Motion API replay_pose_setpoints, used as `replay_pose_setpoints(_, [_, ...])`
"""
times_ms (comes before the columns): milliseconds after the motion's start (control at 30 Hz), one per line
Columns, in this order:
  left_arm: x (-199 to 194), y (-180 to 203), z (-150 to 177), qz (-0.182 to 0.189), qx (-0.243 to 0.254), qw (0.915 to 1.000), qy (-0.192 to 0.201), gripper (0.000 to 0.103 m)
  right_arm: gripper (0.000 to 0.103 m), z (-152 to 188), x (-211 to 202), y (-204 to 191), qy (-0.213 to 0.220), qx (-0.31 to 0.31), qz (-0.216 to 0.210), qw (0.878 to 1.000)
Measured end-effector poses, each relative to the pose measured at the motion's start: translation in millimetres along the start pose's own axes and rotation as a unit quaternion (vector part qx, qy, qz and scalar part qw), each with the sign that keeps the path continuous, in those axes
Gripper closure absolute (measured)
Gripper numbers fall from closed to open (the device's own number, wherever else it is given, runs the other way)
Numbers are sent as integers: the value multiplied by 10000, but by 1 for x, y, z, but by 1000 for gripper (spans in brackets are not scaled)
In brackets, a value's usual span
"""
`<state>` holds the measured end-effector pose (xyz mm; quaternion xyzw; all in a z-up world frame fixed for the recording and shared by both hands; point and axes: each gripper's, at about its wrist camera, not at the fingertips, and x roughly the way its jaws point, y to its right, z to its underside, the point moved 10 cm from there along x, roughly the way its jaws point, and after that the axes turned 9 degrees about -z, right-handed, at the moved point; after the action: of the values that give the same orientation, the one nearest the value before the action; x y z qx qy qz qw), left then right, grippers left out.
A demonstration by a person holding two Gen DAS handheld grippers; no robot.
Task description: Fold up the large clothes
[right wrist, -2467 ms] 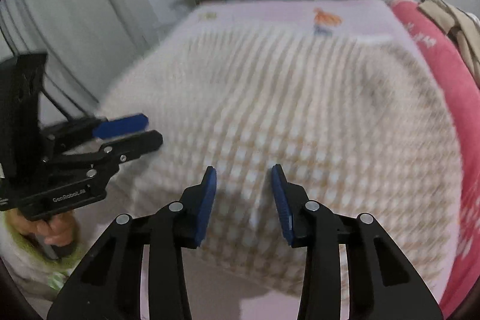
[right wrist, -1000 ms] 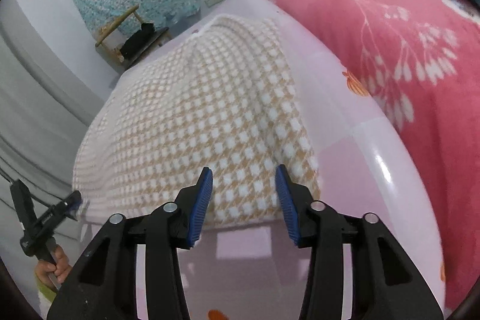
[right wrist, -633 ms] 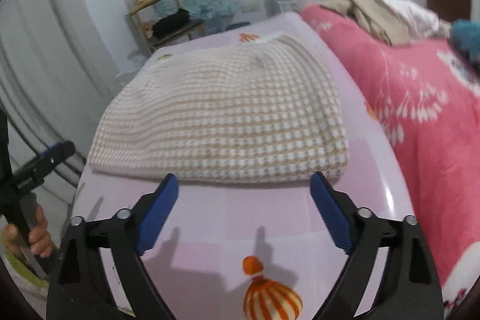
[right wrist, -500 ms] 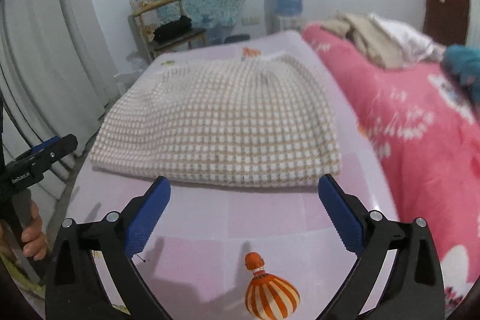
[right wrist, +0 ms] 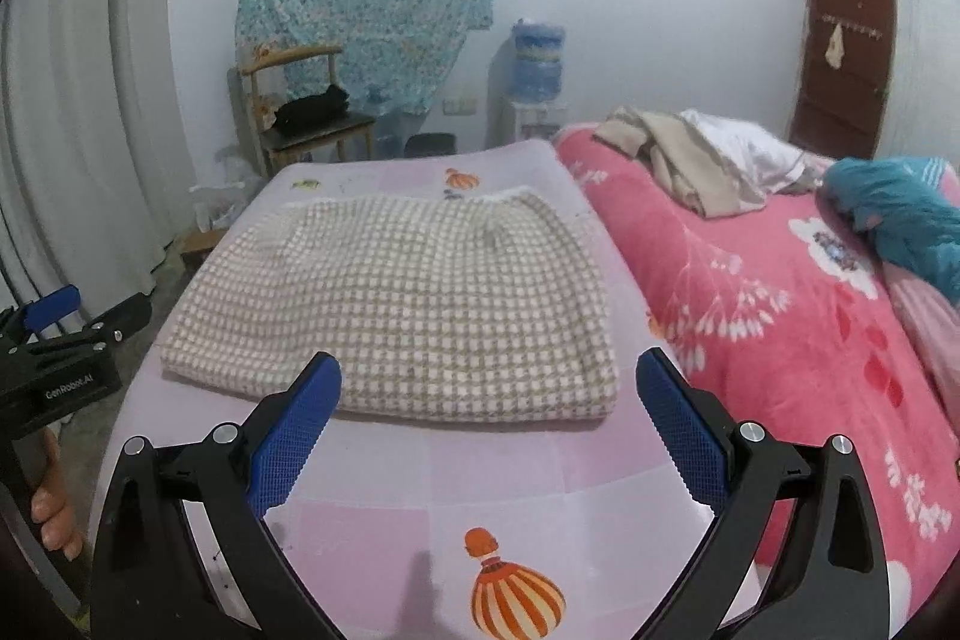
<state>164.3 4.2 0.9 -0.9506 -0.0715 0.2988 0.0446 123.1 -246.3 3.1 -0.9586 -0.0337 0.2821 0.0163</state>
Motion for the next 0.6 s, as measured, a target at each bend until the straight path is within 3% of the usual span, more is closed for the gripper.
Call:
replay_pose_setpoints(200, [5, 15, 8, 123, 152, 9994, -280, 5, 8, 3, 5, -2, -65, -50, -69, 9999])
replay_pose_setpoints(600, [22, 17, 28, -77, 130, 9963, -844, 5, 8, 26, 31, -6, -736, 105, -130, 9971])
